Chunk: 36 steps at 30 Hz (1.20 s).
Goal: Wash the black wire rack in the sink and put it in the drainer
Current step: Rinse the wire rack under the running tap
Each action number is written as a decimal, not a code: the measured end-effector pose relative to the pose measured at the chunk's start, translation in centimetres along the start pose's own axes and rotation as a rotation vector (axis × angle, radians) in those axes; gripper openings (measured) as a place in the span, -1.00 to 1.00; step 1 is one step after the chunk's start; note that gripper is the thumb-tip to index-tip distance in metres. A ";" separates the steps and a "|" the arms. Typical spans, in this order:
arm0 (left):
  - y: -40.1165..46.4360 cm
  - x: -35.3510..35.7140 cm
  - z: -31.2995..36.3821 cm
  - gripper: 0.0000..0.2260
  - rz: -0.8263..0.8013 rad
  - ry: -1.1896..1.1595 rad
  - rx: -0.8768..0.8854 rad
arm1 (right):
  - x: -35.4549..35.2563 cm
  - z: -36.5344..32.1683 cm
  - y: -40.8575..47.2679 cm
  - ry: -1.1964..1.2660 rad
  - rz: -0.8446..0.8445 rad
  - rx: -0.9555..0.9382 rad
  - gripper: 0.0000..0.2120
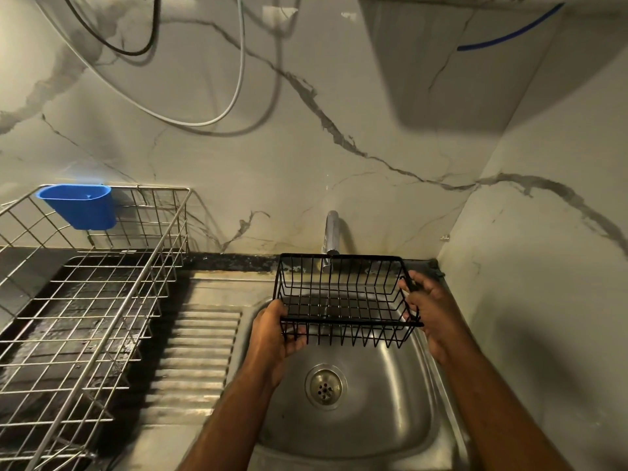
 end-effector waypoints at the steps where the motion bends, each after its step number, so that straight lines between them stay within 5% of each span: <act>1: 0.0 0.0 0.0 -0.84 -0.001 0.001 0.001 | 0.0 0.0 0.0 0.000 0.000 0.001 -0.55; 24: 0.0 0.0 0.2 -0.81 -0.023 -0.001 0.058 | 0.0 0.1 -0.2 -0.014 0.010 -0.004 -0.66; 36: 0.0 -0.5 0.2 -0.86 -0.027 -0.014 0.085 | 0.4 -0.2 -0.9 -0.031 0.002 0.018 -0.53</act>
Point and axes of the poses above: each hand's wrist, its own y-axis towards the middle knuckle, its own x-axis out of the palm, z = x × y, the point moved 3 cm from there along y, towards the middle knuckle, and after that the axes turned 14 degrees about -y, right-handed, at the moved point
